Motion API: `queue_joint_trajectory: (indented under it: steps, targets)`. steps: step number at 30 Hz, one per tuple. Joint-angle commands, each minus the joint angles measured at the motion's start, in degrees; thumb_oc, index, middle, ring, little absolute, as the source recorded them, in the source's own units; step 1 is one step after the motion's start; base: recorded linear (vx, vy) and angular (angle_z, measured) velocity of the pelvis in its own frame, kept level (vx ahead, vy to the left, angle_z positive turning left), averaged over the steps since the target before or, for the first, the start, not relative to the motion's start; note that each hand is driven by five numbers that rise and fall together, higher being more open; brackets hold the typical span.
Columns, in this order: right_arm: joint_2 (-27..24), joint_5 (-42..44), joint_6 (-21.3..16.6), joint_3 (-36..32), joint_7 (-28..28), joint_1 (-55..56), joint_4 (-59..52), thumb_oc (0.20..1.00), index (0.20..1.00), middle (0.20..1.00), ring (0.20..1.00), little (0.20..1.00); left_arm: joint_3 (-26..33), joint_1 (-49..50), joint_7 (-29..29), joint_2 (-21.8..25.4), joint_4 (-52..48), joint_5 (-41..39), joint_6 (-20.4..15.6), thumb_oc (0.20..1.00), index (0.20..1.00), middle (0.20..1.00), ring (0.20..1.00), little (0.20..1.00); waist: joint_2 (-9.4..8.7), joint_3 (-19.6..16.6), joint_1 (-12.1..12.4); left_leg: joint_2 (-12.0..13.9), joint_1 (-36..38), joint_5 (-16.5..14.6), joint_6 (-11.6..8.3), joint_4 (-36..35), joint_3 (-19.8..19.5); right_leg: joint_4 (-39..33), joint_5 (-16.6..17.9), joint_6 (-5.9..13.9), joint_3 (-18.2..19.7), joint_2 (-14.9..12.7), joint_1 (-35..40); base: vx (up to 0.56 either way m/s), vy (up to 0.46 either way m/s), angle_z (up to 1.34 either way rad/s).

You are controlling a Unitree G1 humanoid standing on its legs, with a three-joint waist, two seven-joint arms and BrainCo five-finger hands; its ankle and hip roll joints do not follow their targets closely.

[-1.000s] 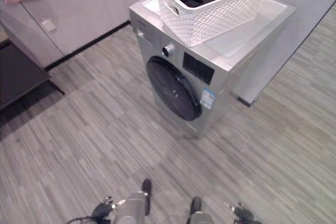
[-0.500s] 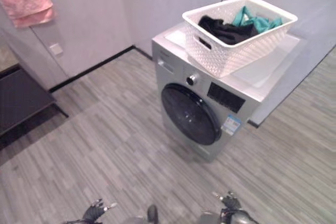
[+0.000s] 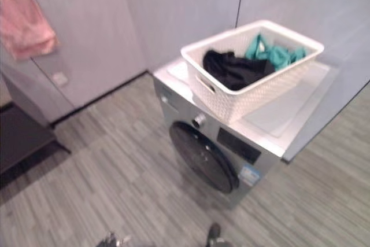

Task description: Grab the laundry basket,head to the washer,open it,put in the laundry and shut it.

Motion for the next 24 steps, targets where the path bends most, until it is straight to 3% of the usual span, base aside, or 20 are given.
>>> queue_joint_trajectory:
  steps: [1,2,3,5,6,9,14,17,24]
  targets:
    - [-2.5,-2.3,-0.7,0.9,0.8,-1.8,-2.8,1.000,1.000,1.000,1.000,1.000,-2.1,-2.5,0.2,0.7,0.8,0.4,-1.3,1.000,1.000,1.000,1.000,1.000,1.21,1.5,0.6,1.7,8.5,6.6,2.50,-32.7,-5.1,-3.1,-5.2,7.64,3.8,-2.2,6.2,0.19,0.168,-0.55]
    - [-2.5,-2.3,-0.7,0.9,0.8,-1.8,-2.8,1.000,1.000,1.000,1.000,1.000,-2.1,-2.5,0.2,0.7,0.8,0.4,-1.3,1.000,1.000,1.000,1.000,1.000,1.17,1.4,0.6,1.6,8.4,6.8,2.52,-33.0,-5.2,-3.1,-5.1,7.65,3.7,-2.3,6.1,0.23,0.183,-0.63]
    - [-2.2,-3.4,-0.8,1.7,1.1,-1.5,-2.9,1.000,1.000,1.000,1.000,1.000,-1.6,-2.6,0.8,0.4,2.6,0.4,-1.5,1.000,1.000,1.000,1.000,1.000,1.96,0.3,0.7,2.2,10.3,6.3,2.13,-36.6,-9.0,-2.8,-5.8,7.91,5.2,-2.2,6.1,0.10,0.059,-0.74]
    - [-2.2,-3.4,-0.8,1.7,1.1,-1.5,-3.0,1.000,1.000,1.000,1.000,1.000,-1.6,-2.6,0.8,0.3,2.6,0.4,-1.5,1.000,1.000,1.000,1.000,1.000,2.00,0.4,0.7,2.3,10.6,6.4,2.10,-36.8,-8.9,-2.8,-5.8,7.89,5.3,-2.2,6.2,0.14,0.119,-0.80]
    - [-1.7,-4.4,-0.8,1.1,1.6,0.3,-3.6,1.000,1.000,1.000,1.000,1.000,-1.7,-2.3,0.6,0.1,4.2,1.9,-1.3,1.000,1.000,1.000,1.000,1.000,3.43,-1.2,-0.6,3.2,13.6,7.0,0.94,-39.4,-3.8,-3.2,-5.6,8.61,4.5,-3.5,8.3,0.19,0.181,-0.62]
    - [-1.0,-4.0,-0.7,0.8,2.1,0.9,-4.2,1.000,1.000,1.000,1.000,1.000,-1.2,-1.9,0.6,0.6,3.9,2.1,-1.2,1.000,1.000,1.000,1.000,1.000,3.87,-2.1,-0.4,1.8,15.8,6.0,1.25,-40.5,-3.5,-3.4,-5.0,9.08,5.2,-4.4,8.9,0.17,0.156,-0.24]
    - [0.4,-7.1,0.0,3.2,2.5,1.3,-5.5,1.000,1.000,1.000,1.000,1.000,-1.4,-2.0,0.5,0.9,2.9,1.9,-1.1,1.000,1.000,1.000,1.000,1.000,3.64,-1.7,-0.2,0.2,16.7,4.7,2.03,-40.4,-2.8,-2.3,-4.6,9.88,5.3,-6.2,8.7,0.08,0.121,-0.05]
    - [1.3,-13.1,0.8,8.1,2.6,0.3,-7.4,1.000,1.000,1.000,1.000,1.000,-2.6,-2.2,0.5,0.6,3.5,4.1,-0.5,1.000,1.000,1.000,1.000,1.000,3.04,-1.8,0.4,-0.9,17.2,4.0,2.68,-41.3,-2.9,-2.6,-4.1,10.65,4.6,-7.1,8.7,0.03,0.073,0.22]
    - [0.6,-17.5,-0.5,15.5,4.0,-5.3,-16.9,1.000,1.000,1.000,1.000,1.000,-3.8,0.4,-1.1,1.3,0.6,5.8,0.1,1.000,1.000,1.000,1.000,1.000,3.11,-2.2,2.8,-1.0,17.6,2.9,2.93,-40.4,-4.2,-2.4,-4.4,11.25,3.5,-7.9,10.1,0.01,0.032,0.17]
